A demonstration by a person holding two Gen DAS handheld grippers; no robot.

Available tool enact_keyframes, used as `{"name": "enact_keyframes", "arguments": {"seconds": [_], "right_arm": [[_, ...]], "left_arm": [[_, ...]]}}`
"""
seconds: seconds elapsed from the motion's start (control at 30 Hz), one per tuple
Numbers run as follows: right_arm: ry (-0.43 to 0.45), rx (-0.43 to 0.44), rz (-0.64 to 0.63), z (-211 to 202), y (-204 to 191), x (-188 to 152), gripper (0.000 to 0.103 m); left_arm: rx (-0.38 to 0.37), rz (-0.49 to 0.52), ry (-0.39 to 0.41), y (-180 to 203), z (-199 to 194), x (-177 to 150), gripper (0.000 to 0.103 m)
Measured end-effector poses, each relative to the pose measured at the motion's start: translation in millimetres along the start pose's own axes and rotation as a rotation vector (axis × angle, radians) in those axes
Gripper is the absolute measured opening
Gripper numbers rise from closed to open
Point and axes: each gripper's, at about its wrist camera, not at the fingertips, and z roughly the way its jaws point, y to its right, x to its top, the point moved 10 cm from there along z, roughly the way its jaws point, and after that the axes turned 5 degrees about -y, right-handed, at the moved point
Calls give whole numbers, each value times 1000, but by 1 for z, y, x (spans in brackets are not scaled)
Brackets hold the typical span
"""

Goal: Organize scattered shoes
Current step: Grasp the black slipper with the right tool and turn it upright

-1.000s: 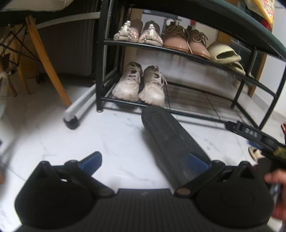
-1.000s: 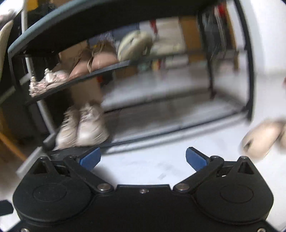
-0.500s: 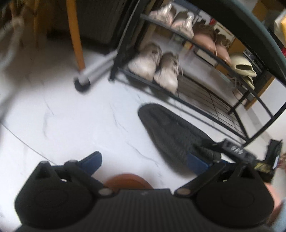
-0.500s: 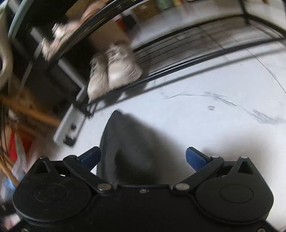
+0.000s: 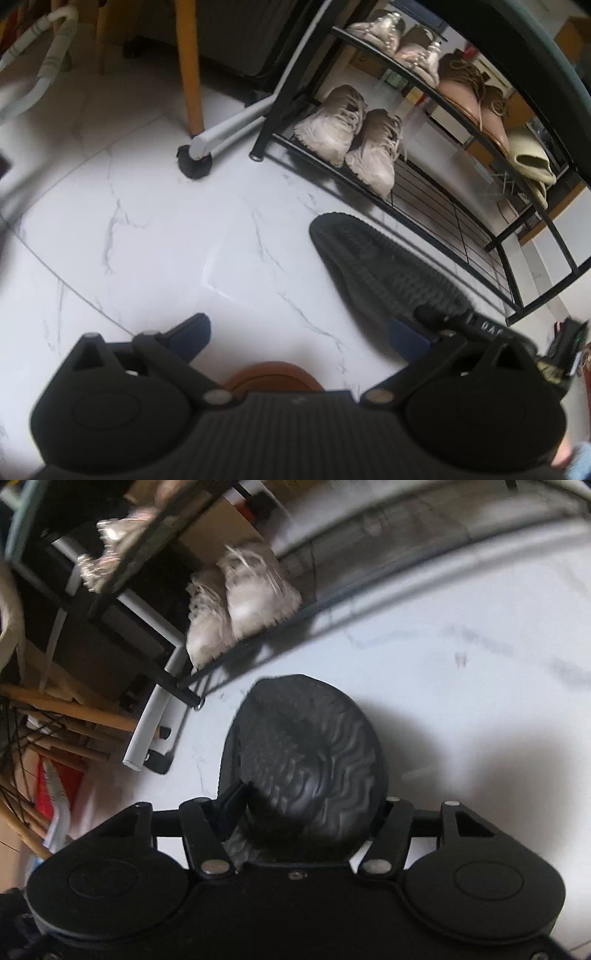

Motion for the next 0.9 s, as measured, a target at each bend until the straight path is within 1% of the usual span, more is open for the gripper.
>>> {"name": "enact_keyframes", "arguments": {"seconds": [0.03,0.1,0.13,0.17,0.2,0.23,0.27,0.3,0.33,0.37,0.4,0.43,0.47,0.5,0.53,0.57,0.63,0.7,0.8,0.83,0.9], "right_arm": [[52,-71,-86,-10,-6,7,58],[106,-210,-237,-22,-11,13,59],[150,-321,-363,-32,-14,16,60],[160,-356,-403,-34,-16,16,60],[179,-470,-541,-38,-20,14,60],[179,-607,-706,-40,-23,9,60],[164,-678,-816,-39,-26,3,64],[149,-703,-879,-37,-28,-2,66],[134,-721,-959,-34,-33,-10,71],[117,-738,-1042,-31,-38,-18,83],[84,-740,-1177,-24,-48,-35,89],[44,-717,-1325,-15,-59,-57,94],[14,-688,-1422,-8,-67,-73,96],[-3,-669,-1468,-4,-70,-82,97],[-37,-621,-1536,2,-76,-98,99],[-42,-592,-1555,3,-81,-102,103],[-43,-540,-1578,5,-88,-108,103],[-11,-475,-1520,1,-97,-103,103],[-6,-377,-1344,-4,-102,-86,103],[0,-352,-1289,-6,-103,-79,103],[28,-338,-1166,-8,-100,-61,103]], "left_arm": [[0,-2,-1,0,0,0,102],[1,-12,-1,-2,0,0,102],[1,-21,-2,-3,0,1,102],[2,-31,-3,-4,-1,1,102],[3,-34,-4,-5,0,1,102],[5,-33,-6,-5,0,0,102],[8,-28,-6,-5,0,0,102],[11,-23,-5,-4,1,0,102],[14,-16,-4,-4,1,0,102],[15,-11,-3,-4,1,0,102],[17,-10,-2,-4,0,0,102],[19,-9,-1,-4,0,0,102],[21,-8,-1,-4,0,0,102],[22,-11,-2,-5,0,0,102],[24,-15,-5,-6,0,0,102],[25,-19,-7,-7,1,0,102],[25,-28,-11,-9,2,-1,102],[26,-31,-15,-9,2,-1,102],[30,-26,-17,-9,3,-2,102],[32,-25,-17,-9,4,-2,102],[37,-23,-17,-10,4,-2,102]]}}
